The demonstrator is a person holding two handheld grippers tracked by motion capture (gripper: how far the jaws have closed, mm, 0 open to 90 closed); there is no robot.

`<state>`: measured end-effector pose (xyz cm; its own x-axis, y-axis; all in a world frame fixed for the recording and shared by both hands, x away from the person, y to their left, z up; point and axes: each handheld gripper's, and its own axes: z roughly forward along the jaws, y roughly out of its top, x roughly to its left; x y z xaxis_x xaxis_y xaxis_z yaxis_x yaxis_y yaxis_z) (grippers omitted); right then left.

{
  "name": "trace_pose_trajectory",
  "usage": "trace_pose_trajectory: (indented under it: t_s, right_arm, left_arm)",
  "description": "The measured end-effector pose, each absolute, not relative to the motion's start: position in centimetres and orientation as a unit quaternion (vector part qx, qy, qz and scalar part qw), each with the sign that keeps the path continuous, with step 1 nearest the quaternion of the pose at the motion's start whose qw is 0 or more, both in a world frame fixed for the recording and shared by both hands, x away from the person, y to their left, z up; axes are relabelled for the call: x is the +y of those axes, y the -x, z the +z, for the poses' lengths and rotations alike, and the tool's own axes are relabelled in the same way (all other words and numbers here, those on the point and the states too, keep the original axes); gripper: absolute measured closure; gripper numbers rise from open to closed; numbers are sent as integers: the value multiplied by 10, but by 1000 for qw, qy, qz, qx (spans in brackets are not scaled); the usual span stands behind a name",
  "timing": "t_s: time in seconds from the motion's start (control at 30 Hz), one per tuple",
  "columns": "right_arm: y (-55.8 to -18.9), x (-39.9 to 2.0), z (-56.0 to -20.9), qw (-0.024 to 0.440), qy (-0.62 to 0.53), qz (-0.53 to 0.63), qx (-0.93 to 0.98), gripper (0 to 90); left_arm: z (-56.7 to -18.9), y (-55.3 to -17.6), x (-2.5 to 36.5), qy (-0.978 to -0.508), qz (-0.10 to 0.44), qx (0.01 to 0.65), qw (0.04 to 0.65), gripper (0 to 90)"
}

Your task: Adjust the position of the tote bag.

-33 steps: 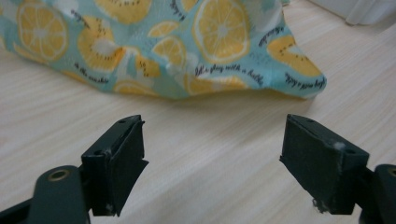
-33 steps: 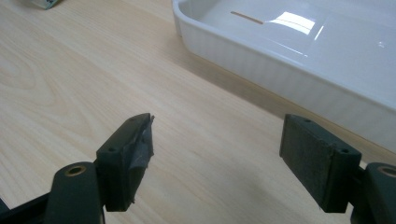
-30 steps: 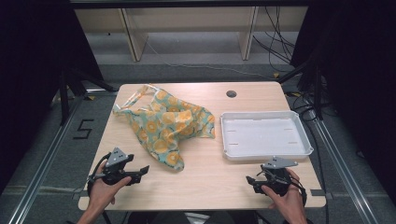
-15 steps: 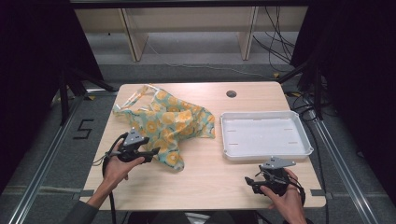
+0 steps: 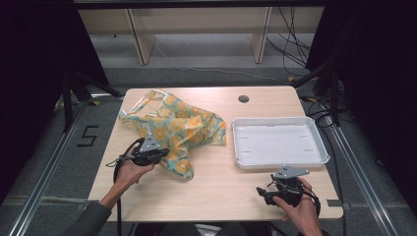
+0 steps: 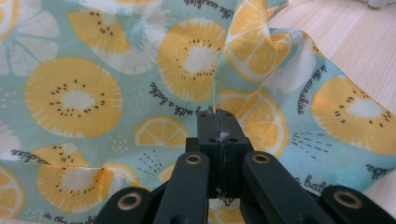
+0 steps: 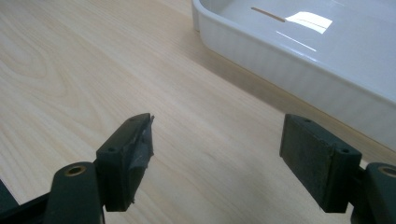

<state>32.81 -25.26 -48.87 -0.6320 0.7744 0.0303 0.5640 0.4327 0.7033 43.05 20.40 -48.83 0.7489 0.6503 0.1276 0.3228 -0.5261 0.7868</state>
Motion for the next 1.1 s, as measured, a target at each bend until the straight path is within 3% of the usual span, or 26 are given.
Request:
trace_pose_trajectory:
  t_s: [0.47,0.73,1.1]
  right_arm:
    - [-329,-253,-487,161,-393,354,833,267]
    - [-327,-252,-486,152,-396,354,833,267]
    - [-328,-248,-486,156,-395,362,830,267]
  left_arm:
    - [-489,-412,182,-858,169,264,407,900]
    - [-490,-392,144,-872,139,222,413,900]
    - [-488,-392,96,-874,118,216,419,900]
